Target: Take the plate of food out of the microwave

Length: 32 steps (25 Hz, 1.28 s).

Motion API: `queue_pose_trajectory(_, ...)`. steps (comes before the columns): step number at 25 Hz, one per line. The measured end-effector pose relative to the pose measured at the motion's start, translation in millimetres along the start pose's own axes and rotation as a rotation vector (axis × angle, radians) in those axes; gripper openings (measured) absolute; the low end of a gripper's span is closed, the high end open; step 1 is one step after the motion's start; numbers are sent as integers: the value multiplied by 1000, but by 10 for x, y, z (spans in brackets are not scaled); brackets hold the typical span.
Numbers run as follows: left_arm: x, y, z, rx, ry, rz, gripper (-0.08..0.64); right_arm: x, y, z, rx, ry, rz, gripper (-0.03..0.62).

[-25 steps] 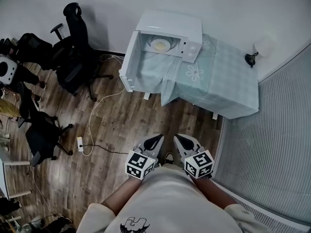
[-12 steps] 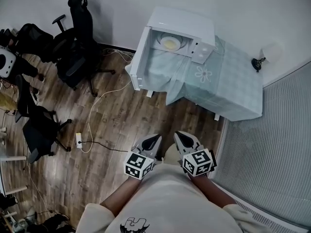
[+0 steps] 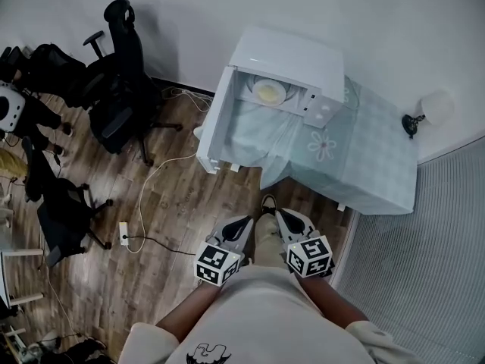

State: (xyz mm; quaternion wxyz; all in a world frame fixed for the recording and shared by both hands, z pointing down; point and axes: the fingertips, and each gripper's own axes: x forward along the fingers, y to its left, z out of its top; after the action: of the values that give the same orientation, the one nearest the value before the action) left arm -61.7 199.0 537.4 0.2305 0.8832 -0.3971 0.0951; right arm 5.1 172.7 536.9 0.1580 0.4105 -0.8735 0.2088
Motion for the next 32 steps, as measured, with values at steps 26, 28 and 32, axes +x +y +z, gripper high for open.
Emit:
queue_pose_trajectory(26, 2781, 1750, 1190, -15, 59, 142, 3, 1752, -2302, 1162, -17, 80, 17, 12)
queue_pose_trajectory(28, 2909, 1963, 1127, -45, 60, 176, 3, 1944, -2405, 1110, -37, 104, -3, 12)
queue_pose_trajectory(32, 3157, 2245, 1046, -93, 70, 192, 3, 2337, -2611, 951, -47, 156, -32, 12)
